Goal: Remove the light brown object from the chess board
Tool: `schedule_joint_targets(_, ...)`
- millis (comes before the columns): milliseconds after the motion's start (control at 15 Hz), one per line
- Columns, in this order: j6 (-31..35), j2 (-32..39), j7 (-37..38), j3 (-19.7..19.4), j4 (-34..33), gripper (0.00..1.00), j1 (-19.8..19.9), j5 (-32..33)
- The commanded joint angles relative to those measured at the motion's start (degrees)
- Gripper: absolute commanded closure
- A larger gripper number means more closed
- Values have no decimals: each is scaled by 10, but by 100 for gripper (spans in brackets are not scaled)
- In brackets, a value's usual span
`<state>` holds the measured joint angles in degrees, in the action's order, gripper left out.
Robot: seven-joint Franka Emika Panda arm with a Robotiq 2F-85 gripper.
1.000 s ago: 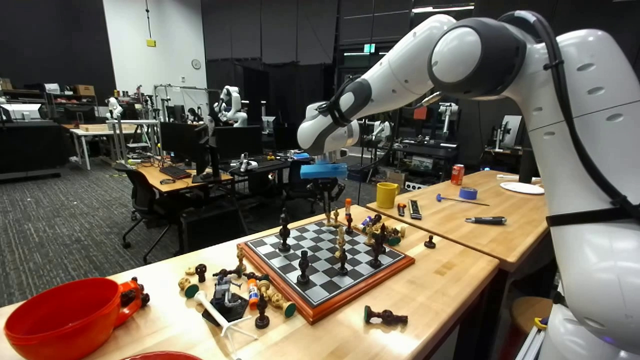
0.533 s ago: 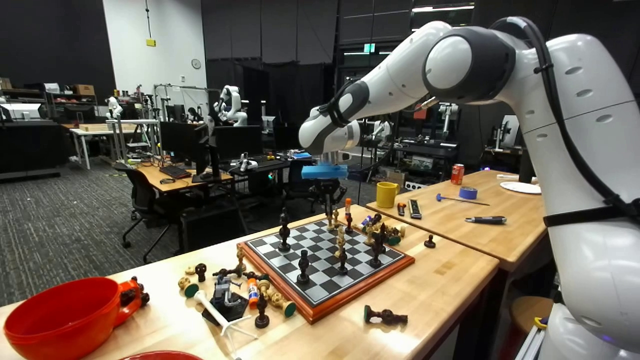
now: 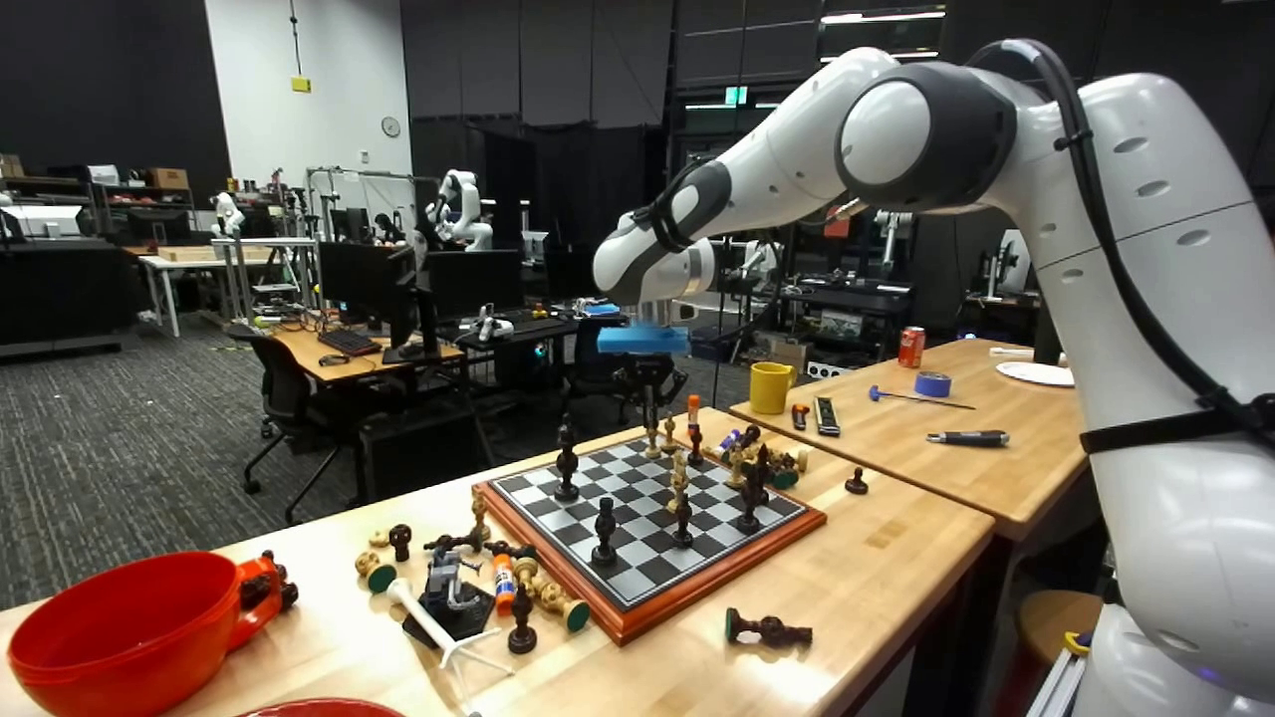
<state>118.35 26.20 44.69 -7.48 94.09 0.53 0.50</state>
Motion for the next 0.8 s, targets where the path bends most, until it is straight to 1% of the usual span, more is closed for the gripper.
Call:
schedule_joint_targets(0,-14,7,2,-2,-14,97,3,-8)
schedule_joint_targets(133,-14,8,1,-2,-14,97,3,-8)
schedule_joint_targets(200,-16,8,1,-3,-15,91,3,-8)
schedule_joint_targets(267,-16,9,2,-3,-15,63,3,-8)
schedule_joint_targets(333,-16,9,1,-3,-14,61,3,-8)
schedule_joint_targets(467,-18,10,0,-3,-13,52,2,-8)
schedule_joint_targets(733,-18,-5,-3,-2,2,25,1,-7)
